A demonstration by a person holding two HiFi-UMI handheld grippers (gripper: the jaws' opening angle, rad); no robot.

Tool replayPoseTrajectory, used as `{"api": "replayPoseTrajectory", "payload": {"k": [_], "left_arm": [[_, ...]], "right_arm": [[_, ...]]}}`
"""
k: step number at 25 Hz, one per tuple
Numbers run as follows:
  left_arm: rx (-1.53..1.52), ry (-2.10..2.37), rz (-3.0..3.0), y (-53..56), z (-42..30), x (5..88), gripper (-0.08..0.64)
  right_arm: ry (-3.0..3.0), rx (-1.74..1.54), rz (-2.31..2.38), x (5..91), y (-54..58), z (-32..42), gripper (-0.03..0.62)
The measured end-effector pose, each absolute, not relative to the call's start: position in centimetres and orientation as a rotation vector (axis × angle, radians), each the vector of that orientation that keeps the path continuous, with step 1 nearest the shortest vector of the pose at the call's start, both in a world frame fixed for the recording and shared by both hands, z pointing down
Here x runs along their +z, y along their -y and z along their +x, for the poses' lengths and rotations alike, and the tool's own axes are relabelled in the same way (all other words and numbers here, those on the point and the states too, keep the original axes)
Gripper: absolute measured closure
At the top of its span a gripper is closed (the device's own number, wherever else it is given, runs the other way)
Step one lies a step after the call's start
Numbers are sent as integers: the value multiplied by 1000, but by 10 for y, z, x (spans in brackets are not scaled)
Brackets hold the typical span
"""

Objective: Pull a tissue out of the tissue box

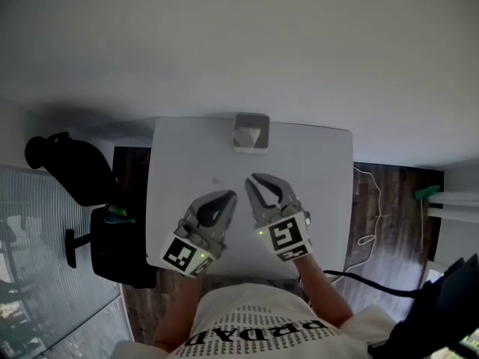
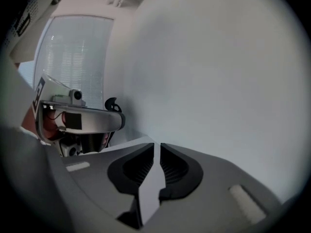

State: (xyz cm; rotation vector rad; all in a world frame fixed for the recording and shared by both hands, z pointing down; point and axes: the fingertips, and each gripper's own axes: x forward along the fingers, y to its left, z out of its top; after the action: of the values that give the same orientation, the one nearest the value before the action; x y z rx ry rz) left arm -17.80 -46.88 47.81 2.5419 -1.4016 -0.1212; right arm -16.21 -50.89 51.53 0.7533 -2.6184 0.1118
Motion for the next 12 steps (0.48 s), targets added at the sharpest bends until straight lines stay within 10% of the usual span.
{"api": "replayPoseTrajectory", "payload": {"k": [12], "left_arm": [[-56,1350,2513,518,-183,532,563]], "right_arm": [[2529,263,847,580,563,-158,541]]}}
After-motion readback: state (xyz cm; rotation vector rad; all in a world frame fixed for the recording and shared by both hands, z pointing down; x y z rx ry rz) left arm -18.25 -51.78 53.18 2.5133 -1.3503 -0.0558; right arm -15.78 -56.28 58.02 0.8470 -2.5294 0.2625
